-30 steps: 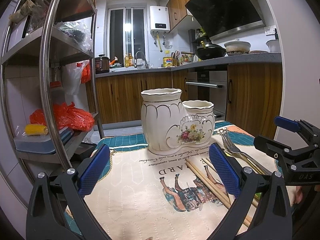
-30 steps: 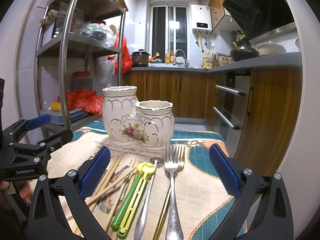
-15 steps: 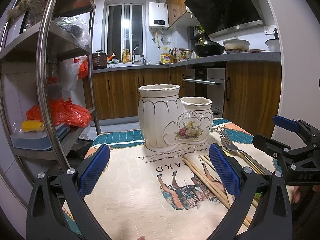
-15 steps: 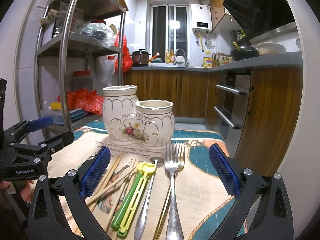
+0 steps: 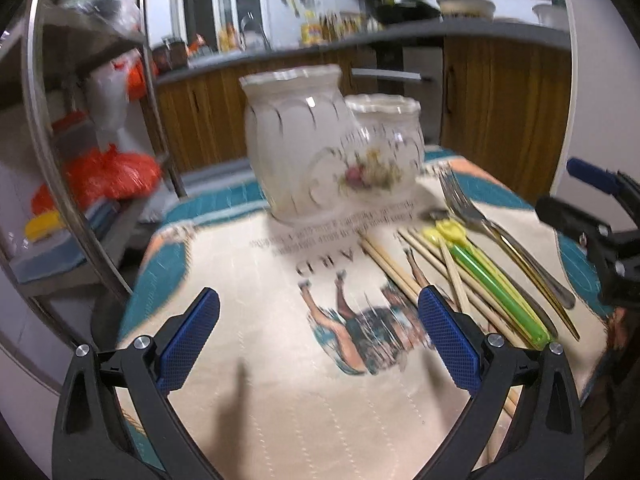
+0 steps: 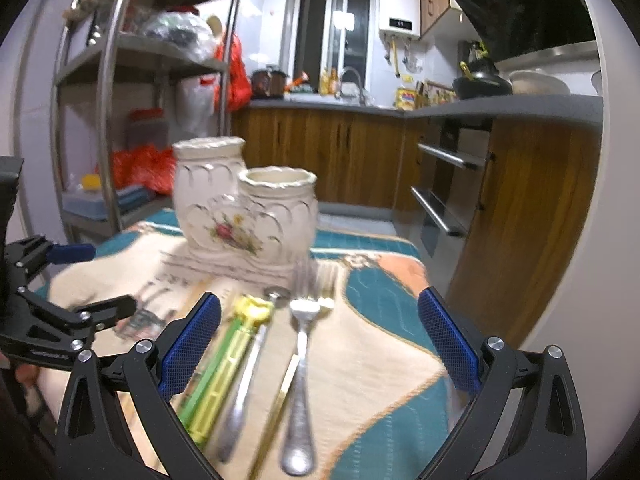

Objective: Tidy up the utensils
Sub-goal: 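Close the left tool on a wooden chopstick while the right tool approaches the silver fork, then close the right tool on the silver fork, then lift the chopstick with the left tool while the right tool lifts the silver fork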

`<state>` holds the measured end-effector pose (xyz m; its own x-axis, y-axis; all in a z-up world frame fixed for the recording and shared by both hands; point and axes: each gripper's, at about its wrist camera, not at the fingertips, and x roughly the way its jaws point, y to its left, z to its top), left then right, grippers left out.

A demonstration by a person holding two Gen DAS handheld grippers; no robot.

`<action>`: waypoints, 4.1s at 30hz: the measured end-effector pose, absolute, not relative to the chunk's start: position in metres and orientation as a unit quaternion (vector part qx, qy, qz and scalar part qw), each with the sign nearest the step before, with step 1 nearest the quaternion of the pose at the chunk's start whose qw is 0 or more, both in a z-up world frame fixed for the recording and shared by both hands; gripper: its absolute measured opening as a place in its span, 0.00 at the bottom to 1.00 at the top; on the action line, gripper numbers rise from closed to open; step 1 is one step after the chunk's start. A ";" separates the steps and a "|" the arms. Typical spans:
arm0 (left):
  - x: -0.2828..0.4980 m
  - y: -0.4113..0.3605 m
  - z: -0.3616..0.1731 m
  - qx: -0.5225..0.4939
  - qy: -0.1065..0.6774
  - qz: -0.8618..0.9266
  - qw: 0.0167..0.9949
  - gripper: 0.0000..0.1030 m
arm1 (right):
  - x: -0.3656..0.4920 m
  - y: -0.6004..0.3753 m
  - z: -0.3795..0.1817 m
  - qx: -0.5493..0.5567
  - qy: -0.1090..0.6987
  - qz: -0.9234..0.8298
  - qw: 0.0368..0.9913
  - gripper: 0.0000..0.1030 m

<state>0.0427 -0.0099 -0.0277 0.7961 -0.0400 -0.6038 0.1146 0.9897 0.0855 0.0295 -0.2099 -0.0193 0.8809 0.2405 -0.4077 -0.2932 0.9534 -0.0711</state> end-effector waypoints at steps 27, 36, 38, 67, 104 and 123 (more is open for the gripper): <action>0.054 -0.077 -0.034 0.088 0.397 -0.151 0.901 0.32 | 0.077 -0.217 -0.023 -0.066 0.342 0.206 0.914 0.45; 0.066 -0.072 -0.034 0.088 0.398 -0.151 0.901 0.08 | 0.101 -0.208 -0.036 -0.058 0.374 0.223 0.899 0.35; 0.068 -0.071 -0.034 0.086 0.398 -0.153 0.900 0.06 | 0.109 -0.211 -0.034 -0.044 0.375 0.226 0.898 0.32; 0.068 -0.045 -0.017 0.063 0.362 -0.147 0.918 0.05 | 0.143 -0.213 -0.028 0.026 0.396 0.300 0.867 0.06; 0.070 -0.028 -0.015 0.043 0.353 -0.142 0.924 0.05 | 0.165 -0.245 -0.042 0.033 0.419 0.241 0.875 0.06; 0.061 -0.009 0.007 0.022 0.286 -0.136 0.948 0.05 | 0.058 -0.225 0.051 -0.121 0.146 0.215 0.958 0.04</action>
